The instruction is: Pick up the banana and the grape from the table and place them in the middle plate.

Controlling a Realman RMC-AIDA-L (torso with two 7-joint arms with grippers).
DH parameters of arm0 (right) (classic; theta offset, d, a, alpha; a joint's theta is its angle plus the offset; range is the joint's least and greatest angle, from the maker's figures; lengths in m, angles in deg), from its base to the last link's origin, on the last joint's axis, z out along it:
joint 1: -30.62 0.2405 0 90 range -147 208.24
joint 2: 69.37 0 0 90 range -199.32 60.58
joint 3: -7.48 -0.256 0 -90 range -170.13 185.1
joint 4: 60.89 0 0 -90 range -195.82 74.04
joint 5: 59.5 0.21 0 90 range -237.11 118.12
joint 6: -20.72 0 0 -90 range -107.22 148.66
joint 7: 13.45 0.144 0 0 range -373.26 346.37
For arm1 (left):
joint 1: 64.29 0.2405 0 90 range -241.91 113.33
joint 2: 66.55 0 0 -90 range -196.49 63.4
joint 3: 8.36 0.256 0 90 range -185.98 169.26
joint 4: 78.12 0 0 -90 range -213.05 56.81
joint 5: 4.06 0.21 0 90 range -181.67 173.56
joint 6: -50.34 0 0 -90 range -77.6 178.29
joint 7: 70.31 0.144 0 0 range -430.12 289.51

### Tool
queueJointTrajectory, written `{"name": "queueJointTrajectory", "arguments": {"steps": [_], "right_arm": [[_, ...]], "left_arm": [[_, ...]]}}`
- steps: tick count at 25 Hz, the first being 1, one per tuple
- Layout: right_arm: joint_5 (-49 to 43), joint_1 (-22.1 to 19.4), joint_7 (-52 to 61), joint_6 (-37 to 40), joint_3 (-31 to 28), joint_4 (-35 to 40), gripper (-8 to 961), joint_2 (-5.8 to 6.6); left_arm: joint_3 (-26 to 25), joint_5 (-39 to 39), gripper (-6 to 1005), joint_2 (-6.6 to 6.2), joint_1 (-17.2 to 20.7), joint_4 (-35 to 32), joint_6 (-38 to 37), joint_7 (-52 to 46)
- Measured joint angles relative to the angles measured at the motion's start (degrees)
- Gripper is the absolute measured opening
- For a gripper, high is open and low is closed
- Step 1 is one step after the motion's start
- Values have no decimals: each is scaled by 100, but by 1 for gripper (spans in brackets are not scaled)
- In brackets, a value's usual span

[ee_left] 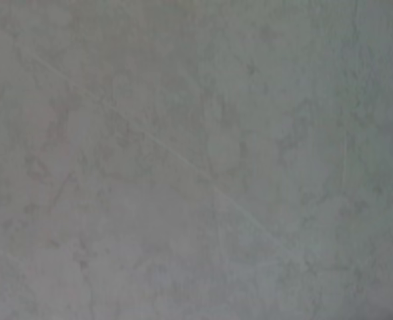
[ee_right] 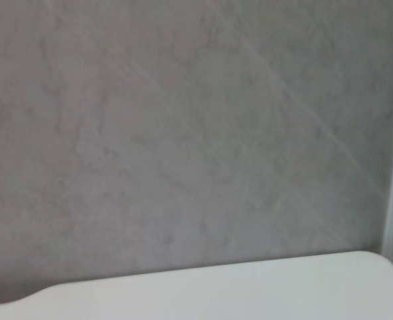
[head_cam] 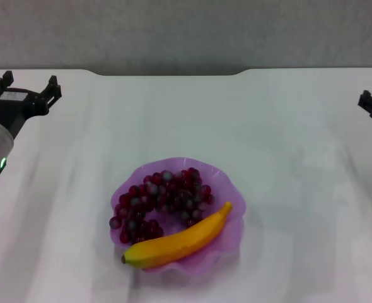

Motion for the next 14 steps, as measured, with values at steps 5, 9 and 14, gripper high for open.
{"name": "queueJointTrajectory", "arguments": {"steps": [5, 9, 14], "right_arm": [[-26, -198, 333, 610, 194, 105, 883, -33], [-38, -466, 632, 1276, 746, 310, 883, -39], [-514, -664, 1202, 2310, 1628, 380, 883, -43]], "left_arm": [[0, 0, 892, 0, 0, 34, 0, 0], [0, 0, 892, 0, -4, 137, -82, -3], [0, 0, 892, 0, 7, 207, -212, -115]]}}
